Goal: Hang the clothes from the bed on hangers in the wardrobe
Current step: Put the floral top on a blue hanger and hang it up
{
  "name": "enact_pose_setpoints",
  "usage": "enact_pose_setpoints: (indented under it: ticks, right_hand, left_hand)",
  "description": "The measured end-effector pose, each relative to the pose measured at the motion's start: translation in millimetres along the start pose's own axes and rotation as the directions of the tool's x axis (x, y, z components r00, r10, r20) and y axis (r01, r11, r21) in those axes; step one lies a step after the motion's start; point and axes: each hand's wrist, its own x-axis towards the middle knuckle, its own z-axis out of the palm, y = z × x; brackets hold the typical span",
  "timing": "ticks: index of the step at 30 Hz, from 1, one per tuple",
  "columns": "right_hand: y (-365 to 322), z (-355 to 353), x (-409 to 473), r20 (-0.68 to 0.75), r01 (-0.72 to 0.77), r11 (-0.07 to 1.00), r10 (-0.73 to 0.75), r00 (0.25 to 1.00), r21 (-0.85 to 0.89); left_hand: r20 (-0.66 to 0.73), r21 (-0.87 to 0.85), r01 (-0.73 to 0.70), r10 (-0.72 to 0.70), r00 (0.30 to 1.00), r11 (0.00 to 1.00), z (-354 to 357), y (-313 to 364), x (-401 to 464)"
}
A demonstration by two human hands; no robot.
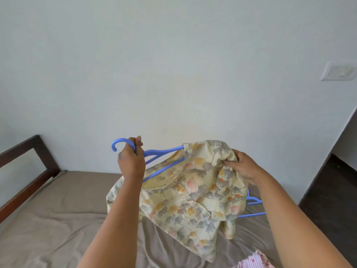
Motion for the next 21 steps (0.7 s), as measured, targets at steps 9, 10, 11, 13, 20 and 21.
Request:
enact_pose_setpoints:
  ticks: [9, 10, 11, 13, 20, 21]
  right_hand:
    - [-24.2, 50.5, 6.6, -0.004, 0.28, 0.857, -0.312, 0.95, -0.432]
    - [-27.4, 55.0, 6.4, 0.001, 0.283, 0.843, -0.318, 0.948, -0.457]
    - [-29.2, 57.4, 6.2, -0.004, 0.265, 0.845, -0.301, 0.954, -0.464]
    - [-33.0, 60.0, 5.0, -0.016, 0.25, 0.852, -0.289, 0.957, -0.46]
    - [-20.7, 60.8, 12.6, -0.018, 0.12, 0.881, -0.145, 0.989, -0.458]
    - [-18.1, 60.3, 13.0, -0.059, 0.147, 0.884, -0.192, 0.98, -0.443]
  left_hand:
    - [0.151, 0.164, -0.298, 0.275, 0.95, 0.94, 16.3, 21.5, -14.4]
    - [0.167, 0.171, -0.345, 0.318, 0.933, 0.923, 18.3, 25.6, -15.4]
    - [0.176, 0.181, -0.373, 0.343, 0.923, 0.91, 19.5, 28.5, -15.4]
    - [0.184, 0.213, -0.394, 0.359, 0.915, 0.894, 20.8, 31.6, -14.0]
    - [0.174, 0.274, -0.401, 0.365, 0.914, 0.874, 24.1, 36.4, -7.4]
    - [0.165, 0.27, -0.387, 0.353, 0.921, 0.882, 24.2, 34.9, -6.4]
